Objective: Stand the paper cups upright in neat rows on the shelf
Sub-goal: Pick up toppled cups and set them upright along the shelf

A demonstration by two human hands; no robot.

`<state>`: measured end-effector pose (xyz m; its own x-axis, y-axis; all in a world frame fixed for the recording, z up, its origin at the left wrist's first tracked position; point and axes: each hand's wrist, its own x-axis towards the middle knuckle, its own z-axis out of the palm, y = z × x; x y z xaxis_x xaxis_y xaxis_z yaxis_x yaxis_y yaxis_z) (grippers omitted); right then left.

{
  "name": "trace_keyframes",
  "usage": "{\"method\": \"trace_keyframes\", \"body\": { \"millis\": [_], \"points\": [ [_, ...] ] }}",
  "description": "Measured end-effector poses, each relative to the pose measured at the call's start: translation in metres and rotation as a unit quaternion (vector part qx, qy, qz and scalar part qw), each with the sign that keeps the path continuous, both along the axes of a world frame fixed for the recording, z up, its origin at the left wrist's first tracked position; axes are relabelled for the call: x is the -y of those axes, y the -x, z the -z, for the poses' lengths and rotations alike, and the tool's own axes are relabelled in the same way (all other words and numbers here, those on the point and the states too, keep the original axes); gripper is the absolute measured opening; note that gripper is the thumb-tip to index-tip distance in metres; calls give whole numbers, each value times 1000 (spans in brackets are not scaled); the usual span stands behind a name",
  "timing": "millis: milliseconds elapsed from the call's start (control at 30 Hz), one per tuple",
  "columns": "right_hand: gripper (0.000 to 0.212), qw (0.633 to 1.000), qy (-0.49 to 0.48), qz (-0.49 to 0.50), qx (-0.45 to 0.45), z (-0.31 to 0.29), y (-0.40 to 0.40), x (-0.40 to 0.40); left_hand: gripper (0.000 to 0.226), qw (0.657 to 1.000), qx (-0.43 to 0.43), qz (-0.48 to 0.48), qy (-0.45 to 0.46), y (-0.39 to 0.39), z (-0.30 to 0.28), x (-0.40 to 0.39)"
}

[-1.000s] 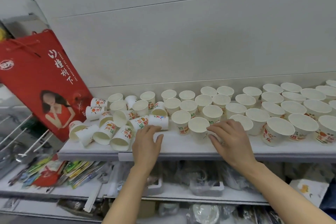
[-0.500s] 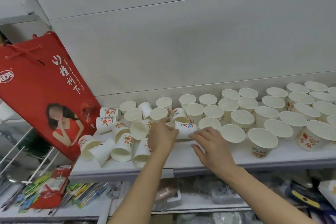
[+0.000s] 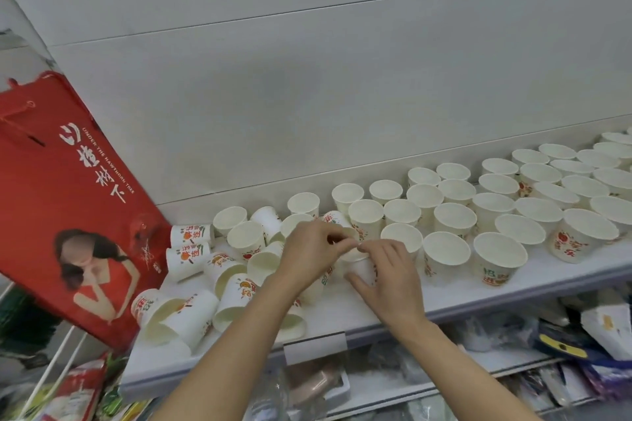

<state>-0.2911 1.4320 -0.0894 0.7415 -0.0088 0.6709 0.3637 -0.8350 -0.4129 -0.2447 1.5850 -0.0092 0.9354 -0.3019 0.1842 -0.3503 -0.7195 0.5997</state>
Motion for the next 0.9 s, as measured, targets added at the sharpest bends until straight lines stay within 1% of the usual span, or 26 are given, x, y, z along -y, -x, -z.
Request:
{"method": "trace_keyframes", "body": {
  "millis": [33, 100, 167, 233, 300, 367, 433, 533, 633, 800, 900],
  "points": [
    [38, 1000, 6, 9, 3, 1, 1, 3, 8, 999, 21, -36, -10, -11, -2, -3],
    [31, 999, 21, 17, 28, 4, 2, 7, 13, 991, 62, -89, -80, -33, -3, -6],
    [24, 997, 33, 9, 62, 6, 3, 10, 24, 976, 95, -77, -183, -50, 0, -2],
    [21, 995, 43, -2, 85, 7, 3, 12, 31, 955, 110, -53, -270, -59, 3, 7],
    [20, 994, 52, -12, 92, 6, 3, 14, 26, 932, 127, -50, -337, -62, 6, 19],
    [17, 994, 56, -19, 90, 4, 1, 17, 14, 918, 136, -55, -369, -61, 7, 26],
    [12, 995, 58, -25, 84, 1, 0, 19, 11, 918, 129, -76, -367, -64, 7, 29],
    [5, 994, 63, -40, 79, -2, -1, 23, 18, 926, 118, -109, -343, -72, 4, 30],
    [10, 994, 64, -45, 72, -1, -3, 27, 18, 931, 89, -137, -325, -80, 2, 30],
    [14, 994, 64, -42, 81, -3, -4, 30, 19, 929, 68, -164, -324, -85, 0, 28],
    [16, 991, 69, -56, 101, -10, -4, 31, 26, 944, 35, -155, -288, -81, -1, 27]
  ]
}}
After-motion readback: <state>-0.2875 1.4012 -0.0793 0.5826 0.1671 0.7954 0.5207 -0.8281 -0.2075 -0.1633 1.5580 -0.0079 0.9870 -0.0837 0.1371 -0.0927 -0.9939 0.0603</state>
